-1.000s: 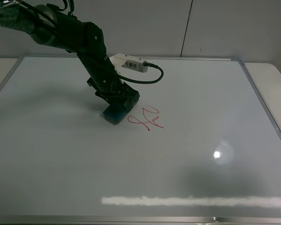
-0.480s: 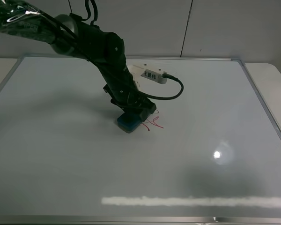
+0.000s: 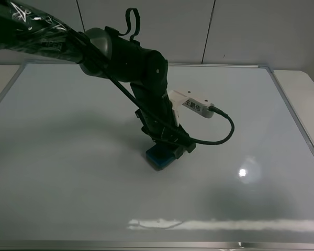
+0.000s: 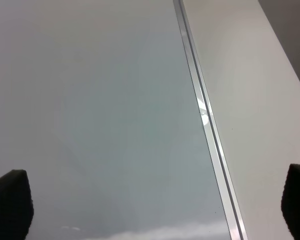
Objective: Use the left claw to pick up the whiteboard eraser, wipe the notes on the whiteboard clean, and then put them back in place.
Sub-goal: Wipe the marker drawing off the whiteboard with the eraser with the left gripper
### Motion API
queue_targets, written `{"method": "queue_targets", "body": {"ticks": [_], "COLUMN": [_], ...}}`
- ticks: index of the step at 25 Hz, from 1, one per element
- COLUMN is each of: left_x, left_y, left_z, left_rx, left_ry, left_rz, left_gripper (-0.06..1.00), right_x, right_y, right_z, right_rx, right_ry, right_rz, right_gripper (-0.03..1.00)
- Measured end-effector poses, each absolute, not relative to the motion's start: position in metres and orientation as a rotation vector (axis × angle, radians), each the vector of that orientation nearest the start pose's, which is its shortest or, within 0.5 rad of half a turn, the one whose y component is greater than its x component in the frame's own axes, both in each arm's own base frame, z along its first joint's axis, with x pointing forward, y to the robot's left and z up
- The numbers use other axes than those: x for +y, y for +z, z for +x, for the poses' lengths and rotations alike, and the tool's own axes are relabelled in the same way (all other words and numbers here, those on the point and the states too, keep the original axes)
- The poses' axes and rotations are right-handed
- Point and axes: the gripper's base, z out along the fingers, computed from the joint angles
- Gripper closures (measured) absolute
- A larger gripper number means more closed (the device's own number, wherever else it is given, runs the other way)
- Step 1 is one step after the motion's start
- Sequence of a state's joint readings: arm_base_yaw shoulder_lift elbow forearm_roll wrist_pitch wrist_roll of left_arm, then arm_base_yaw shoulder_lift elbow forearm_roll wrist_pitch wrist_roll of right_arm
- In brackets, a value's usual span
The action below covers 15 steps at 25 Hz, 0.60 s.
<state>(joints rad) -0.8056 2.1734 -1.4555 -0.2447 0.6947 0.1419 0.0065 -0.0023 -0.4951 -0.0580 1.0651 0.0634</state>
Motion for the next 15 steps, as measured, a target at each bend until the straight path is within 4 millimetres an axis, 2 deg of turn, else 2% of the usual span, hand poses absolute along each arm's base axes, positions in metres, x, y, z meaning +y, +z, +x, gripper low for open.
{"method": "queue_targets", "body": {"ticks": [7, 11, 15], "left_x": [-0.337, -0.336, -0.331], "left_y": [0.116, 0.116, 0.118], "left_z": [0.267, 0.267, 0.278], "left_rx": [2.708, 2.692, 2.704], "left_ry": [-0.373, -0.353, -0.35], "left_rz": [1.211, 1.229, 1.193], "left_gripper": [0.39, 0.39, 0.39], "right_x": [-0.005, -0.005, -0.005], "right_y": [0.276, 0.276, 0.276], "right_z": [-0.005, -0.005, -0.005], "right_rx": [2.049, 2.049, 2.049], "right_ry": [-0.026, -0.026, -0.026], "right_rz": [0.061, 0.061, 0.061], "right_gripper": [-0.02, -0.02, -0.02]}}
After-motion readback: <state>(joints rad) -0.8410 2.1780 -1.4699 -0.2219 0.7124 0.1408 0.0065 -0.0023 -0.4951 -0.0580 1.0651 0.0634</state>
